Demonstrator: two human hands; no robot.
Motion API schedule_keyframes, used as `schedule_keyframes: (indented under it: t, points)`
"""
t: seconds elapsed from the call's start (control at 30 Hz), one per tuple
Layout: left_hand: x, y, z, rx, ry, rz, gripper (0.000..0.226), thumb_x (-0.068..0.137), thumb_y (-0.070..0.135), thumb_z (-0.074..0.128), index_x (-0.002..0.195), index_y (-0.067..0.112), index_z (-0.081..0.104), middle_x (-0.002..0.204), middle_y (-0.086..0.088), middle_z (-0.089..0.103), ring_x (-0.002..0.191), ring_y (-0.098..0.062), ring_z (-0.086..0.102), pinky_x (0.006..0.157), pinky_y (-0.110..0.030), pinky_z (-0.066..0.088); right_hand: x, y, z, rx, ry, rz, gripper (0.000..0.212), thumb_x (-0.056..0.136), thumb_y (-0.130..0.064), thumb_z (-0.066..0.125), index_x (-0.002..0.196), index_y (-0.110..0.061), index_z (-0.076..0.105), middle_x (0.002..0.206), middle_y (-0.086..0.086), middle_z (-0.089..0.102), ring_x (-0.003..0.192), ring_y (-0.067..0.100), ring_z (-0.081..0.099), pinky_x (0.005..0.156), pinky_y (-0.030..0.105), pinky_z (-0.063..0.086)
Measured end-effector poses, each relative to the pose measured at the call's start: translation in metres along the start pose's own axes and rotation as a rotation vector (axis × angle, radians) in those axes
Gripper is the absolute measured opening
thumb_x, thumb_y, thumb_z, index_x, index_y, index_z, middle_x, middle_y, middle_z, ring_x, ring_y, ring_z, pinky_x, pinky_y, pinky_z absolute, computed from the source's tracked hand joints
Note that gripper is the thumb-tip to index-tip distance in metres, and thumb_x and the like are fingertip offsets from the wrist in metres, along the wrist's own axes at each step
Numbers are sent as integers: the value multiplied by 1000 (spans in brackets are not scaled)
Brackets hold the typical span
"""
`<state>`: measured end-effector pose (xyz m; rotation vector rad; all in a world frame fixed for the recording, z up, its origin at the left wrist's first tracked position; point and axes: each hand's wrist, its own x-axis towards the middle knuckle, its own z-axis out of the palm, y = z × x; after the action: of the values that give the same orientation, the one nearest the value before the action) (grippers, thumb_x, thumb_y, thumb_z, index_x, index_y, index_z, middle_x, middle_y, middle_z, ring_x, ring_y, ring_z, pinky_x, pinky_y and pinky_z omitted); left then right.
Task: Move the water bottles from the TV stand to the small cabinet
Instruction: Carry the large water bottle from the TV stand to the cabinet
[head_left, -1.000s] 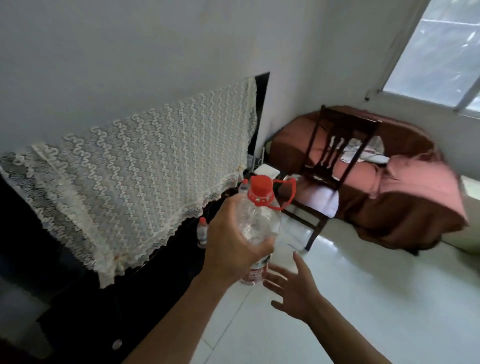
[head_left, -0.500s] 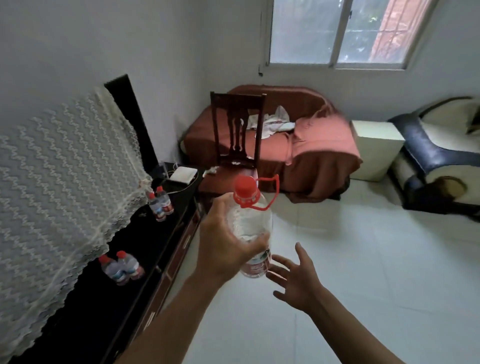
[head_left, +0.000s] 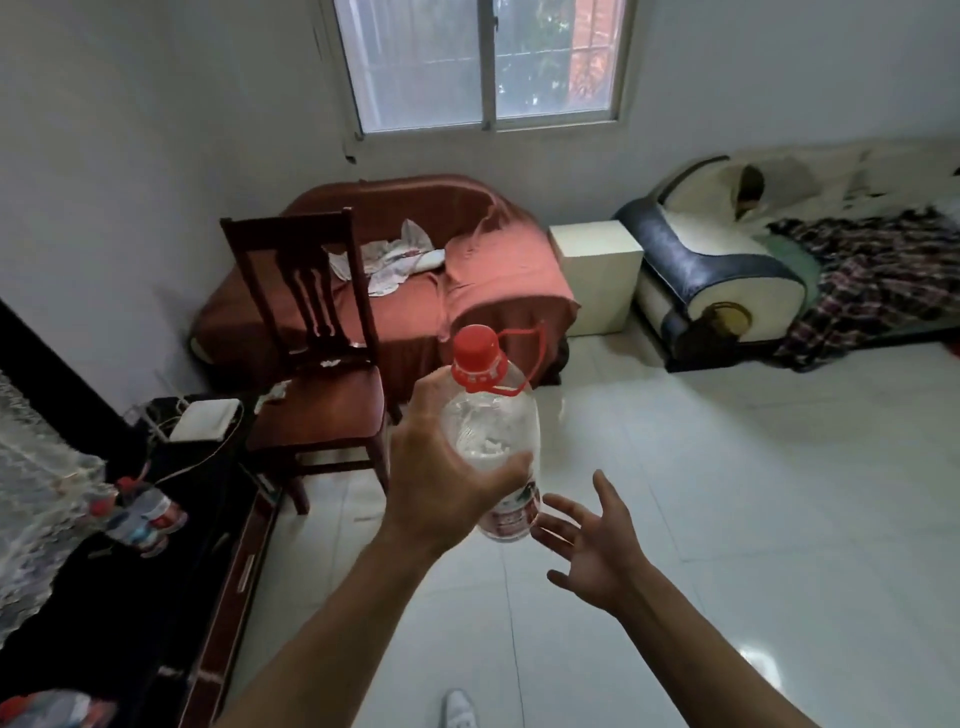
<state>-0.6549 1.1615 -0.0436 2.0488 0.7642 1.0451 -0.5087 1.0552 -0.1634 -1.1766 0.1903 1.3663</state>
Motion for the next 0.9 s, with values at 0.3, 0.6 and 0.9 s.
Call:
schedule_keyframes:
  t: [0.3, 0.6, 0.9]
  points:
    - [136, -19, 86, -174, -108, 128, 81, 56, 44, 89, 125, 24, 51, 113, 5, 67, 101, -9, 68, 84, -33, 60, 50, -114, -13, 69, 109, -122, 75, 83, -76, 38, 122, -16, 63, 121, 12, 65, 119, 24, 55, 114, 61, 15]
    - [249, -38, 173, -296, -179, 185, 89, 58, 52, 86, 133, 18, 51, 122, 1, 67, 108, -16, 67, 86, -41, 61, 104, -219, -19, 129, 222, -163, 76, 83, -76, 36, 122, -17, 62, 126, 12, 61, 120, 24, 53, 113, 61, 19]
    - [344, -46, 290, -249, -258, 210, 89, 58, 51, 88, 133, 21, 52, 124, 4, 65, 109, -13, 65, 87, -41, 60, 189, -316, -63, 231, 222, -163, 76, 82, -78, 34, 123, -20, 62, 126, 12, 61, 123, 24, 49, 111, 61, 17]
